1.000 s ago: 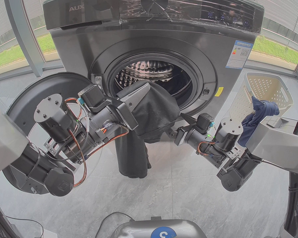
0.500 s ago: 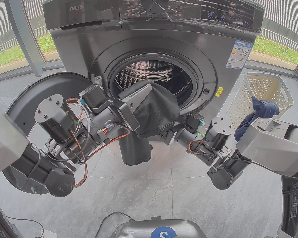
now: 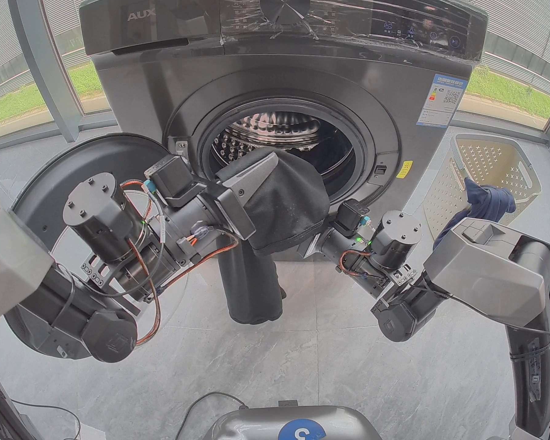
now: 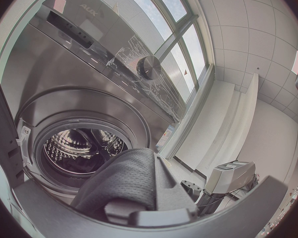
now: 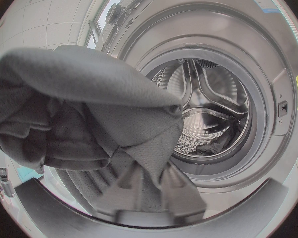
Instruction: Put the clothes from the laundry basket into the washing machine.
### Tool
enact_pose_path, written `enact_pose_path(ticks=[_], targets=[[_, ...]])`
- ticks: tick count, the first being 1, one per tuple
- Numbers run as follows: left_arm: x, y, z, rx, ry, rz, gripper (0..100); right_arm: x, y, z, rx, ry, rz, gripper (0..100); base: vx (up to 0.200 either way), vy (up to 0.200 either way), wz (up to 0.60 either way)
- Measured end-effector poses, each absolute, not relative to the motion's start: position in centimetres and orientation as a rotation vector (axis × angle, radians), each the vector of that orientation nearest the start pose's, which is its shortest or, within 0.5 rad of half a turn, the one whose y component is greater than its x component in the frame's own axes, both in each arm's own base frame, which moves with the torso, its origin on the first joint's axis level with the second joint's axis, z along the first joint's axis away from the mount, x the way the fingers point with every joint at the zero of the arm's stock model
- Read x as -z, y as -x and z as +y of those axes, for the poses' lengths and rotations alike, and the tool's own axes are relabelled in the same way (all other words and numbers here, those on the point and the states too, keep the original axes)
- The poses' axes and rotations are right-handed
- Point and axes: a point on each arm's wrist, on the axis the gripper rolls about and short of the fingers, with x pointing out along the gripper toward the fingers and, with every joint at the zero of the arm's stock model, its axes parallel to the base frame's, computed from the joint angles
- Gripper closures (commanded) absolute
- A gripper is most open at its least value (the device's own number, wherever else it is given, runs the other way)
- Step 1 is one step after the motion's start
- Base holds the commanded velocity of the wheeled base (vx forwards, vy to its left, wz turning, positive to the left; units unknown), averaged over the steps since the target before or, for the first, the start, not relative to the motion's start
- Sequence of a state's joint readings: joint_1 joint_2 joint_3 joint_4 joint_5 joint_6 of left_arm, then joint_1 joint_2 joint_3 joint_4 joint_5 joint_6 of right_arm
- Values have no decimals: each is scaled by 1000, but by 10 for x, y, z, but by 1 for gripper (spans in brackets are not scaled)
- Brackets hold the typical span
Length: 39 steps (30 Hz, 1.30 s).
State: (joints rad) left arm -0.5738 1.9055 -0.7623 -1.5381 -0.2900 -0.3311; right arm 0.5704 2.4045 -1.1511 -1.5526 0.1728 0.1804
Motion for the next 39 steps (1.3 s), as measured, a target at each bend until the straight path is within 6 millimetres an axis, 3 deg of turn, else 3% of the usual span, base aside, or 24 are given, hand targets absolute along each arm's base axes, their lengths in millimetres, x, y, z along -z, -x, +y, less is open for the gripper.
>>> enact_pose_path(ticks=[11, 18, 19, 29, 39], targets=[[-192, -283, -179, 883, 360, -261, 100, -94, -358, 228, -708, -228, -185, 100, 0, 0, 0], [-187, -290, -174, 859, 397, -228, 100, -117, -344, 201, -617, -246, -190, 100, 0, 0, 0], [-186, -290, -175, 858, 412, -209, 0, -122, -341, 199, -611, -248, -196, 100, 0, 0, 0], [-153, -293, -176, 817, 485, 91, 0, -164, -323, 187, -613, -274, -290, 100, 0, 0, 0], [-104, -298, -179, 764, 460, 272, 0, -180, -304, 196, -645, -301, -319, 100, 0, 0, 0]])
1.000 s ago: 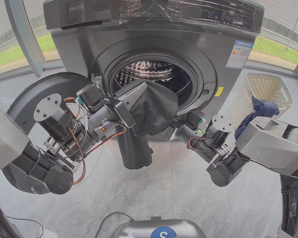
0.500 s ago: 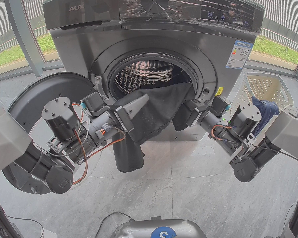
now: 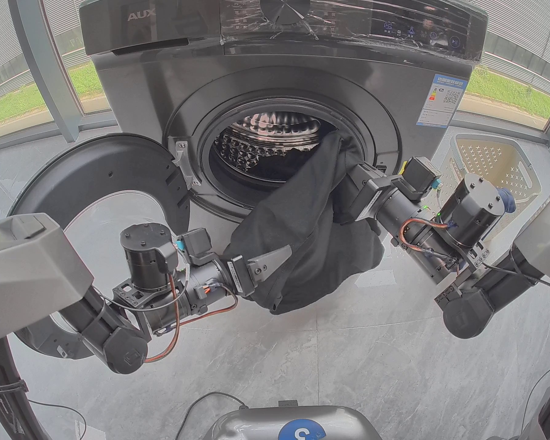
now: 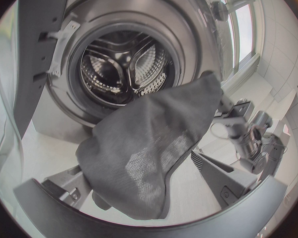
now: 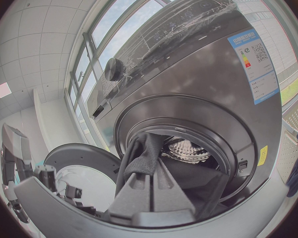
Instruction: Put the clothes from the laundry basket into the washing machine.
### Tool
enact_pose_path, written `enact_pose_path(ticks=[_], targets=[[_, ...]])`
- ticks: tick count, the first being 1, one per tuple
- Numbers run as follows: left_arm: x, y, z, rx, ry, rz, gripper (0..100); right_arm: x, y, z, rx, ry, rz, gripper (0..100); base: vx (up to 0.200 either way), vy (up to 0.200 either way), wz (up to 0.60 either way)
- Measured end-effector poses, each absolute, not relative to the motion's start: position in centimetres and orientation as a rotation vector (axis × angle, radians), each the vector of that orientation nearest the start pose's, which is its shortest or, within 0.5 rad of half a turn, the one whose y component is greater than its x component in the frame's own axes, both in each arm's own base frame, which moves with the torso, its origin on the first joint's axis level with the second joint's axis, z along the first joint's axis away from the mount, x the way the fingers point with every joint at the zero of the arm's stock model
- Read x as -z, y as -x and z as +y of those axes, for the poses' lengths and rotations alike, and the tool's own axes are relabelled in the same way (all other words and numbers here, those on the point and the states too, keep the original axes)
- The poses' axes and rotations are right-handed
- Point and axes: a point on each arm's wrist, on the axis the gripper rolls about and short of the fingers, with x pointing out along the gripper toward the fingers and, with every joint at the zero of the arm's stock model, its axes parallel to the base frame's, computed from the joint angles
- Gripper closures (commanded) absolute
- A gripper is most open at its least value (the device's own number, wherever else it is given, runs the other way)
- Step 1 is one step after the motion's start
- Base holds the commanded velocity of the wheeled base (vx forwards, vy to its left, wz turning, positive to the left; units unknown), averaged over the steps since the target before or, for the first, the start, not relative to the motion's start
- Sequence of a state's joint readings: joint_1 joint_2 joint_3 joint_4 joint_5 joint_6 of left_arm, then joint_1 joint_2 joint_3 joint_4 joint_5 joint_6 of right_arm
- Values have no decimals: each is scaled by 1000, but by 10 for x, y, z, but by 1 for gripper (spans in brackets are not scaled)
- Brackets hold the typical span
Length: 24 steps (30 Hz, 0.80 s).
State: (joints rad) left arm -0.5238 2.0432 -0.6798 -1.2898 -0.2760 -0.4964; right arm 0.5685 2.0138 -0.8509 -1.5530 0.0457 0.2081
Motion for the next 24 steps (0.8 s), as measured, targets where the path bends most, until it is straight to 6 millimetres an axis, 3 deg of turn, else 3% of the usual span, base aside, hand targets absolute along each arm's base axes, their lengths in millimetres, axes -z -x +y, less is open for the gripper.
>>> enact_pose_path(ticks=[11, 24], targets=[[-64, -304, -184, 754, 348, 344, 0, -191, -298, 215, -649, -335, -360, 100, 0, 0, 0], [-33, -313, -189, 773, 285, 266, 0, -194, -301, 242, -647, -366, -378, 100, 0, 0, 0]])
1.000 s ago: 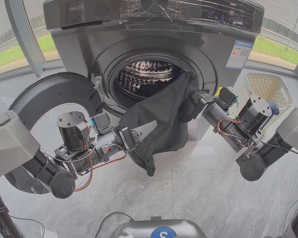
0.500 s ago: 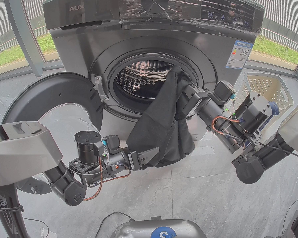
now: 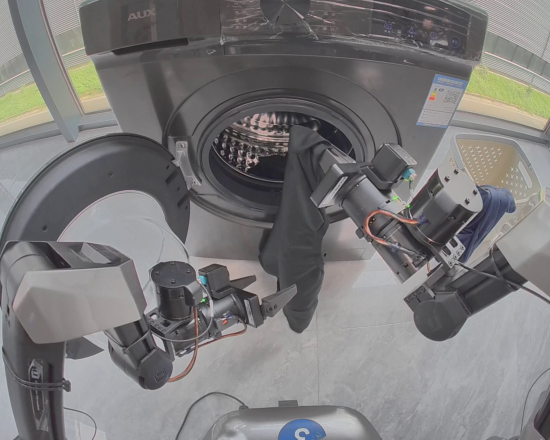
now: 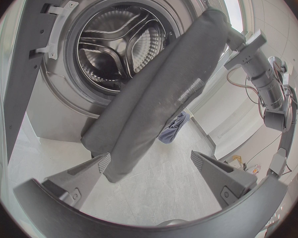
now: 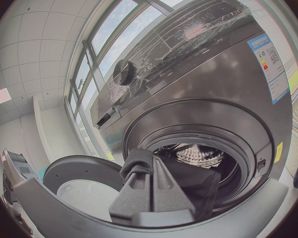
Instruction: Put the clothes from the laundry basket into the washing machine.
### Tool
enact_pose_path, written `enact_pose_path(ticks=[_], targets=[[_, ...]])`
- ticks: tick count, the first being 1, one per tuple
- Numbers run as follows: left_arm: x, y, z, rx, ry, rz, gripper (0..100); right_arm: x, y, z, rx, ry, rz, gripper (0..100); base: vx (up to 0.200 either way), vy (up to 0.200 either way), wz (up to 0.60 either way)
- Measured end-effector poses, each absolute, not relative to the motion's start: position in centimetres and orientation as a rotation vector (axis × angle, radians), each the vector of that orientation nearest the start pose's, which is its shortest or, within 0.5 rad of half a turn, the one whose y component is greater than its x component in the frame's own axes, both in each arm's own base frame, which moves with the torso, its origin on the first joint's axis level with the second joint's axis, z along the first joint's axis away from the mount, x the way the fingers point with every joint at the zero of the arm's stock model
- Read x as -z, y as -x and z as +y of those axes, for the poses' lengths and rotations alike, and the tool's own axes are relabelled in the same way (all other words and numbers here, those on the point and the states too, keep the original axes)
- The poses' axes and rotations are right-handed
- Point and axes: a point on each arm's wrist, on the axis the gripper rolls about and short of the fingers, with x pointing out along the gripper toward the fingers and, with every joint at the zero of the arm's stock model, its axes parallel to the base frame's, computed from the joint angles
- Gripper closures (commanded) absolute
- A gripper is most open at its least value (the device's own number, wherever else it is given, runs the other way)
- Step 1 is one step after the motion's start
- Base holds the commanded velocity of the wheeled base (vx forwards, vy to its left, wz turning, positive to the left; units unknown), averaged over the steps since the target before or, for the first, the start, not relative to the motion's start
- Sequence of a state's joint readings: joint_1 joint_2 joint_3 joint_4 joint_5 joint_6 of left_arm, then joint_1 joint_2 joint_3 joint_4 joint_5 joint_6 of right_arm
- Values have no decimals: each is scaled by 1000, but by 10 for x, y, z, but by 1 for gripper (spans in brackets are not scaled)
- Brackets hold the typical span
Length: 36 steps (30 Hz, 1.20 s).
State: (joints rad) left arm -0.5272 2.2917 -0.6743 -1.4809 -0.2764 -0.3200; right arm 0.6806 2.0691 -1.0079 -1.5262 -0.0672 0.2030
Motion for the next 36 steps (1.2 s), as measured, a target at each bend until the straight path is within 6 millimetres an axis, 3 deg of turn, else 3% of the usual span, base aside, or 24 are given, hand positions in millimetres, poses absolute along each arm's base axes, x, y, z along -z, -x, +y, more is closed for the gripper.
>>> enact_pose_path(ticks=[17, 36], targets=[[-26, -310, -216, 847, 280, 218, 0, -199, -305, 248, -653, -383, -410, 100, 0, 0, 0], [-2, -356, -248, 691, 240, 59, 0, -200, -300, 254, -674, -398, -417, 100, 0, 0, 0]])
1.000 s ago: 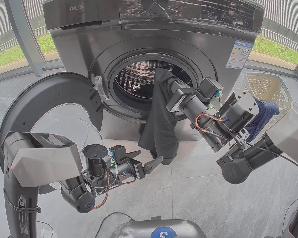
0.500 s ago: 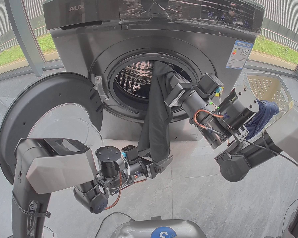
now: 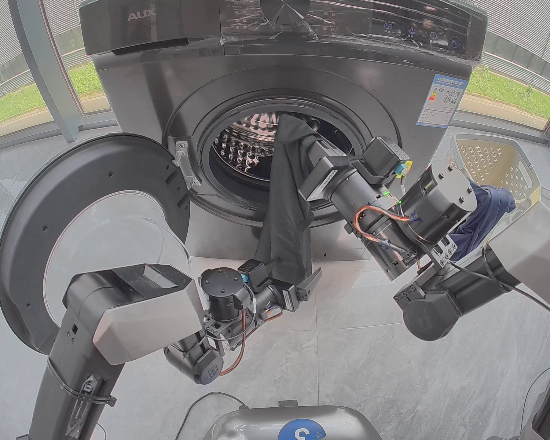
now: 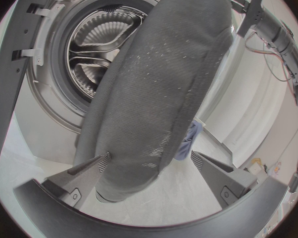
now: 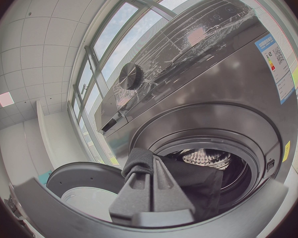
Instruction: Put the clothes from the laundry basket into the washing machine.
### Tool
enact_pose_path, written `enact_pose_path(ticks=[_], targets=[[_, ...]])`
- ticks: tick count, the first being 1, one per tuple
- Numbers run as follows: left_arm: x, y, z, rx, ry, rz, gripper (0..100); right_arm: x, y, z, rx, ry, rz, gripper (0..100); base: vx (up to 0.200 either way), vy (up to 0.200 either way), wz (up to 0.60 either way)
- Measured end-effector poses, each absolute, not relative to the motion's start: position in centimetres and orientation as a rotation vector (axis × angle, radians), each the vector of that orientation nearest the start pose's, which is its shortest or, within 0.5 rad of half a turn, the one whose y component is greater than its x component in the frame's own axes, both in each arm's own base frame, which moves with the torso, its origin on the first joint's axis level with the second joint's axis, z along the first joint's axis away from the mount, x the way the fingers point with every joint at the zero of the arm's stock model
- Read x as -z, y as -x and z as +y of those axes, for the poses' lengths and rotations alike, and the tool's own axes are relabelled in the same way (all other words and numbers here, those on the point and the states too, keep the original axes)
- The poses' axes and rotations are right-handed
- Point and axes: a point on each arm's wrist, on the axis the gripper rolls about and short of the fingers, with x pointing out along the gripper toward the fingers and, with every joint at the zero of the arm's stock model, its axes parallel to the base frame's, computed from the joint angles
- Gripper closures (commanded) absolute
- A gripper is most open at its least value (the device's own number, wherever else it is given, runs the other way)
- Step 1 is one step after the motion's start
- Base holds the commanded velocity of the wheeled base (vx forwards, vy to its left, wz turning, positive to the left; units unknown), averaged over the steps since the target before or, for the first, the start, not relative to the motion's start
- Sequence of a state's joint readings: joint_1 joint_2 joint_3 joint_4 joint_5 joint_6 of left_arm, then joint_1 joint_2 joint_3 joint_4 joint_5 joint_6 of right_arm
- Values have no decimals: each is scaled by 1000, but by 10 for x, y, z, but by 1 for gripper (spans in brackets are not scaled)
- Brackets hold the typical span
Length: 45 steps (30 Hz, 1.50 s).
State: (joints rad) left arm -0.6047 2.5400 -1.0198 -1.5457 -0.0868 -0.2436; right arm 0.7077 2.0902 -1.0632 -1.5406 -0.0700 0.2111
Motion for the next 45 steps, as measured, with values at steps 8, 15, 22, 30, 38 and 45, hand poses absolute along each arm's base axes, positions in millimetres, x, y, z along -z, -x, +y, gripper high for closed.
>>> enact_pose_path(ticks=[8, 15, 22, 30, 38, 45], targets=[[8, -369, -250, 604, 249, 30, 100, -199, -298, 255, -678, -399, -415, 100, 0, 0, 0], [0, -371, -236, 571, 254, 29, 100, -199, -302, 249, -659, -393, -414, 100, 0, 0, 0], [-29, -353, -207, 589, 248, 55, 100, -192, -311, 226, -599, -371, -389, 100, 0, 0, 0], [-76, -314, -171, 650, 249, 61, 100, -184, -305, 186, -518, -346, -324, 100, 0, 0, 0], [-133, -304, -160, 679, 276, -105, 100, -171, -292, 148, -435, -312, -248, 100, 0, 0, 0], [-156, -297, -159, 697, 287, -176, 100, -156, -288, 144, -426, -296, -184, 100, 0, 0, 0]])
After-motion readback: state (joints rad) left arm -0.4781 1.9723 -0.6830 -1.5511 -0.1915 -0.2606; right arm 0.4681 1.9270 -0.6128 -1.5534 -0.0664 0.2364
